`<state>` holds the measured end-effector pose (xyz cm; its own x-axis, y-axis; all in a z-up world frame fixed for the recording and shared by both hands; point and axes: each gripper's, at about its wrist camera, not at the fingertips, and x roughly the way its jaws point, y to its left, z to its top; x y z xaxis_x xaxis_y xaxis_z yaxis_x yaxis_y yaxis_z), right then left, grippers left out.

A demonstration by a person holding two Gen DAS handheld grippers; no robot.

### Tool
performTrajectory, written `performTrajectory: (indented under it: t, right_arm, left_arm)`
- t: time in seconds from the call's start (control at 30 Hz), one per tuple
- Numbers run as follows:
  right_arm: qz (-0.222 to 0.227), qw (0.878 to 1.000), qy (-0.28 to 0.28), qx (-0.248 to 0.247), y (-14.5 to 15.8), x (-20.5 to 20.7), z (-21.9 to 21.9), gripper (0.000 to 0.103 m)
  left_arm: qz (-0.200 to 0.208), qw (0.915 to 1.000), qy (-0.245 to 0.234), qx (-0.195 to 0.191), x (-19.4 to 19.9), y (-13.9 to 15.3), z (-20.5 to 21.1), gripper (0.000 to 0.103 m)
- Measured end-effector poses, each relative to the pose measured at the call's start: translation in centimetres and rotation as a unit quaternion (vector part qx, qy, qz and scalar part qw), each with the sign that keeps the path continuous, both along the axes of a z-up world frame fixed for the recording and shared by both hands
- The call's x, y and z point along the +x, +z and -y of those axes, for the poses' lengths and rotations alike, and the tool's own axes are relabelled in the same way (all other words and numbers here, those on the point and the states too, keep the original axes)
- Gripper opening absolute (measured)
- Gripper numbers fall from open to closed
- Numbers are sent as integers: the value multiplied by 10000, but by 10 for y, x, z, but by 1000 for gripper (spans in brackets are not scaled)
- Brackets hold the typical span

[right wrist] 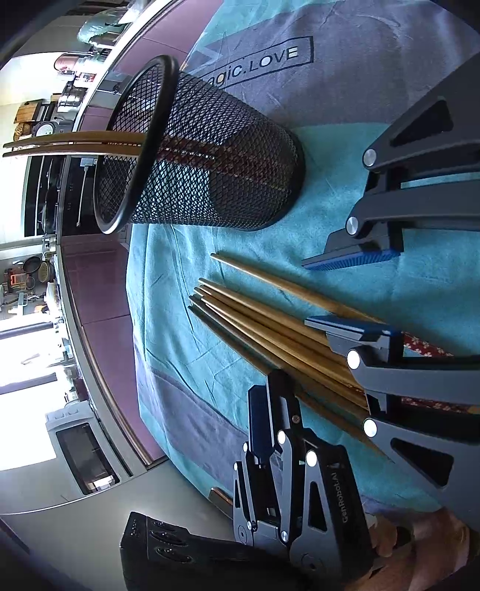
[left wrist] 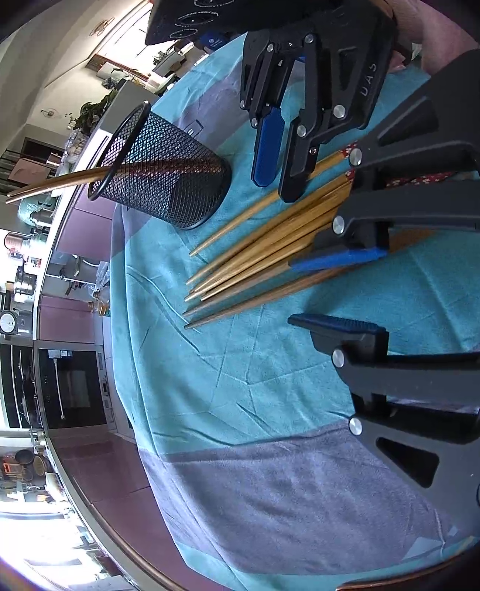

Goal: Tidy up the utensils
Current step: 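Close the left gripper on a chopstick while the right gripper grasps another, then raise the left gripper's chopstick into the mesh cup while the right gripper inserts its own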

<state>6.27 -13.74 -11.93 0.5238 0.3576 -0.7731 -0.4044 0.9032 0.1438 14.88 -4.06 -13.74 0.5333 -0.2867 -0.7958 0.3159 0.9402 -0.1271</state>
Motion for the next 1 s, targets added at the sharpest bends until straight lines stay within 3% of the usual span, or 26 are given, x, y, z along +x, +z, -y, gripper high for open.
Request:
performTrajectory:
  t: [0.1, 0.33, 0.67, 1.0]
  right_arm:
    - [-31, 9999, -59, 75, -1, 1, 1, 18]
    - [-209, 9985, -178, 468, -1, 3, 17, 6]
    - [-103, 9964, -26, 837, 17, -8, 26, 6]
    - [357, 9905, 119, 1319, 56, -24, 50, 6]
  left_arm:
    - [-50, 9999, 92, -85, 3, -1, 0, 11]
    - [-72, 9989, 348, -307, 3, 0, -6, 8]
    - [173, 9977, 288, -589, -14, 22, -18, 8]
    - [636, 9926, -64, -1033, -36, 68, -22, 7]
